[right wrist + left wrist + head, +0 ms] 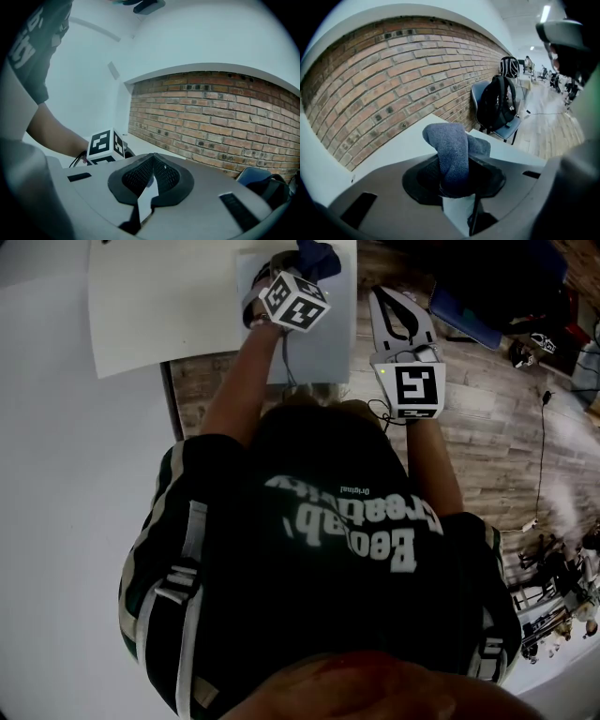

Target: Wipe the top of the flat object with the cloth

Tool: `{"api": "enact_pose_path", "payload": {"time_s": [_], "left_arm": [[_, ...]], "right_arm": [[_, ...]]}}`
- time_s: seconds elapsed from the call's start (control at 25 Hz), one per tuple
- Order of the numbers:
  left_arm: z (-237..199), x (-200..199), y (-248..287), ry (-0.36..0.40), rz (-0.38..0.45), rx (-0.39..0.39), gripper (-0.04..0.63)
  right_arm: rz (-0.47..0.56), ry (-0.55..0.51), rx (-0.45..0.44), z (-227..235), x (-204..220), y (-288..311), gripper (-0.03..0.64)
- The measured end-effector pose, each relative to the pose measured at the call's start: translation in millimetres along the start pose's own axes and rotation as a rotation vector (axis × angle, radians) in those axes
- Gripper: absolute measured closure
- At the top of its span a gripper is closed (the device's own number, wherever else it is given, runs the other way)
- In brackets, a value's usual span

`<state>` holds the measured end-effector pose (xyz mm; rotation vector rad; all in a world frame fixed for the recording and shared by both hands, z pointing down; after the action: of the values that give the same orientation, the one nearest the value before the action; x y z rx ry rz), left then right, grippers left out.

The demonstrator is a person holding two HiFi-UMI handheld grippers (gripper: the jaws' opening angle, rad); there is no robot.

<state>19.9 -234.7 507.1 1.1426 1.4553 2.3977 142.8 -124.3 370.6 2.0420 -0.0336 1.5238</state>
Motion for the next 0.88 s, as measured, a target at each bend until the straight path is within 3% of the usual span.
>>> {"api": "enact_pose_path", "payload": {"time_s": [0.52,0.88], "left_arm": [[-72,91,-37,-0.138,-0.088,-0.125,0.469],[-84,110,-53,-0.176,-0.084,-0.15,0.469]], "right_arm": [[0.043,-0.056,-0.094,-46,-30,19,0.621],[0.062,-0.079,-0.129,-74,-40,24,0.621]]}}
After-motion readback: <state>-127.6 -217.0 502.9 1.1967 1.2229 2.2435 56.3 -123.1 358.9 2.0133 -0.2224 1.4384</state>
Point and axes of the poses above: the fingertips, and each gripper's own axes: y forward along the fingers, z to its right, x out of its underside, the point moved 6 cm from there along -y, backward along the fingers, and after that the axes turned 8 degrees about -z, right-handed, at the moved point
